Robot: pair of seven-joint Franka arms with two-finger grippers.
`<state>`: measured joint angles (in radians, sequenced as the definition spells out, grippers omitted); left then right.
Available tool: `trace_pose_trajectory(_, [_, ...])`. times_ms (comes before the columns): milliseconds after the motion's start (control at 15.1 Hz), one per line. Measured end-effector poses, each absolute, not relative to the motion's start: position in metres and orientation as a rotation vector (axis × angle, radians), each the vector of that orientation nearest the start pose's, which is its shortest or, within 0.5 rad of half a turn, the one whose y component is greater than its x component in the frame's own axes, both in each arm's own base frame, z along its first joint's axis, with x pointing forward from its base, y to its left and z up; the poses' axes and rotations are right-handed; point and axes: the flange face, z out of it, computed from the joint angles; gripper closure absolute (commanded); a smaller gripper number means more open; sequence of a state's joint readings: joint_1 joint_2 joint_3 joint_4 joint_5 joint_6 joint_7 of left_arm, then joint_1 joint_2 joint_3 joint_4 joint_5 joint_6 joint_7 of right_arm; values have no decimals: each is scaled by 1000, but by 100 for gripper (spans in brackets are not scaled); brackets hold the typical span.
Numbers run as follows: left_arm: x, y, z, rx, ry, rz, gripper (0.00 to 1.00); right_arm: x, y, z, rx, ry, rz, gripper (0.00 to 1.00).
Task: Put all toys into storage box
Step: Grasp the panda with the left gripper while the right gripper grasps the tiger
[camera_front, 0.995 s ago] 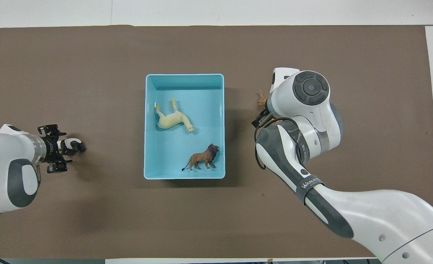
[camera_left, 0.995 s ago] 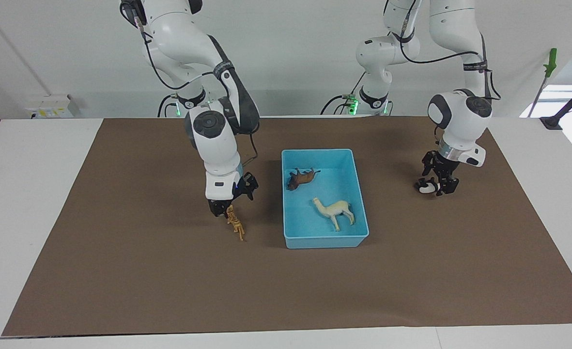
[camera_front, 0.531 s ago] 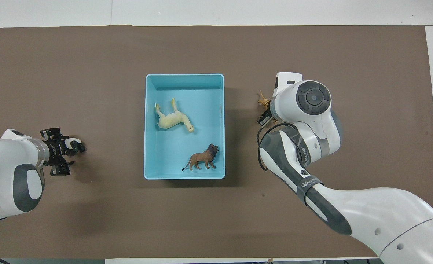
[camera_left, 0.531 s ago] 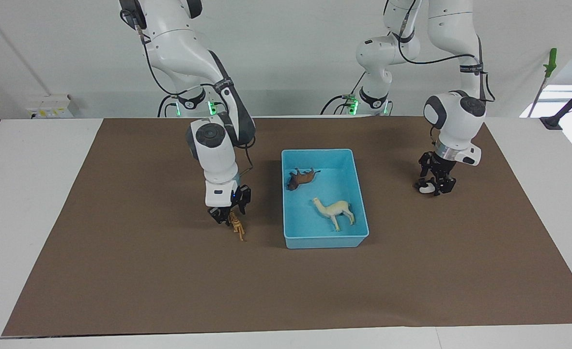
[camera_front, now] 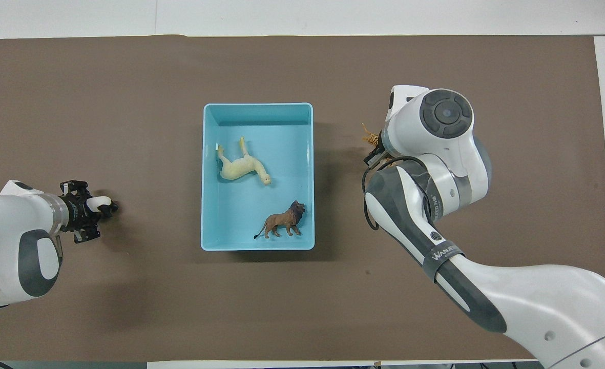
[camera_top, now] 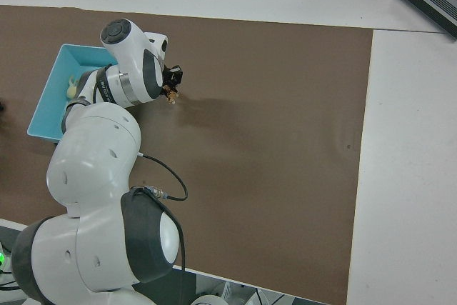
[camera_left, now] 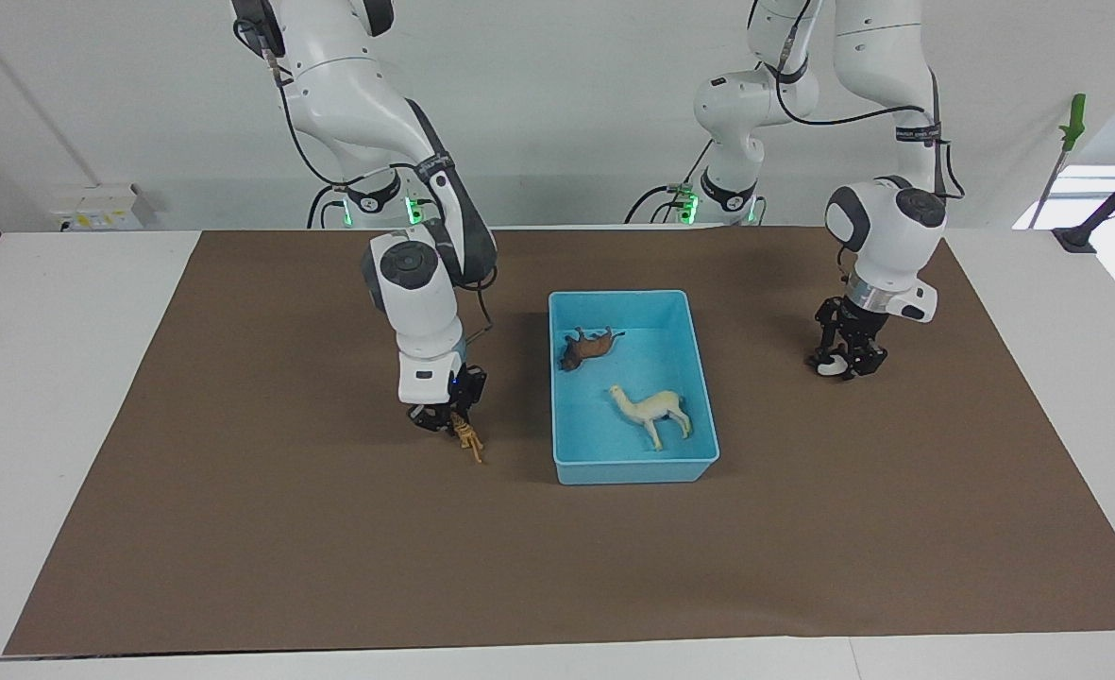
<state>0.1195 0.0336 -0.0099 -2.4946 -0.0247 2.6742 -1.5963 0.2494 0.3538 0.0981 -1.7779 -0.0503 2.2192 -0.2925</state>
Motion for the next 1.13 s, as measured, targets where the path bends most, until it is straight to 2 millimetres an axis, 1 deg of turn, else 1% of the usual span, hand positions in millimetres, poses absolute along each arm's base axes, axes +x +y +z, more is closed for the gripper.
trace_pose_trajectory(66, [481,53,286,1971,2302,148,94,620,221,394,-2973,-943,-144,100])
trace_pose_trajectory(133, [481,52,286,1972,2301,148,95,622,230,418,-2958,-856,-154,100])
trace_pose_trajectory(199, [481,52,286,1974,2300,147,95,621,247,438,-2938,-769,-170,100])
trace_pose_trajectory(265, [482,52,286,1974,2300,147,95,615,270,449,-2927,-694,-184,100])
trace_pose_trajectory(332, [483,52,288,1974,2300,147,95,605,298,453,-2927,-621,-188,100])
trace_pose_trajectory(398, [486,52,291,1976,2302,141,95,592,328,453,-2927,-560,-188,100])
trace_pose_trajectory(464, [491,53,297,1980,2306,132,95,580,357,451,-2923,-520,-185,100])
trace_pose_trajectory(531, [497,53,305,1983,2307,127,95,570,381,449,-2917,-498,-183,100])
trace_pose_trajectory(597, [504,54,315,1986,2308,123,95,563,402,446,-2912,-487,-182,76])
trace_pose_trajectory(664, [512,54,326,1990,2305,121,95,560,418,440,-2914,-490,-185,36])
trace_pose_trajectory(730, [519,52,336,1999,2297,121,95,561,427,433,-2922,-501,-201,0])
trace_pose_trajectory(796, [526,45,346,2018,2275,124,95,566,429,427,-2937,-511,-212,0])
trace_pose_trajectory(863, [534,35,358,2040,2247,129,95,571,425,424,-2948,-508,-217,0])
trace_pose_trajectory(995, [549,6,385,2099,2185,127,95,584,410,423,-2968,-482,-219,0])
trace_pose_trajectory(1062, [556,-12,402,2133,2150,121,94,594,394,426,-2979,-476,-224,0])
trace_pose_trajectory(1128, [561,-30,415,2166,2115,115,94,605,374,432,-2986,-490,-226,0])
